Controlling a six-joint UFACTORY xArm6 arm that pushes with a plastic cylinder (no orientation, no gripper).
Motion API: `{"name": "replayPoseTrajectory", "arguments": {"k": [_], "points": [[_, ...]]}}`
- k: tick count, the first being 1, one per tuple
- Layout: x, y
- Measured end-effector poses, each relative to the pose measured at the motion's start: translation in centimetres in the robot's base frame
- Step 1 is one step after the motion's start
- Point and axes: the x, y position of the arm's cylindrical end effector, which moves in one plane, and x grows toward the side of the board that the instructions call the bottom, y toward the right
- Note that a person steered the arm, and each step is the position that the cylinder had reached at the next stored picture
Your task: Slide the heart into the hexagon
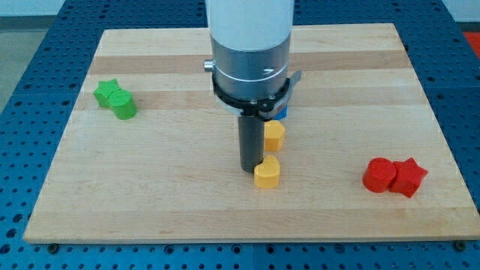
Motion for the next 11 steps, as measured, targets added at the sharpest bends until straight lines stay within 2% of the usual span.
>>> {"name": "replayPoseTrajectory", "arguments": {"k": [2, 3, 4, 5, 6, 7, 10, 11], "points": [[0.1, -1.1], [1.8, -5.1], [8.9, -5.1], [8.9, -2.2], [5.9, -1.0], [5.9, 0.3], [5.8, 2.0], [3.7, 2.0]]}}
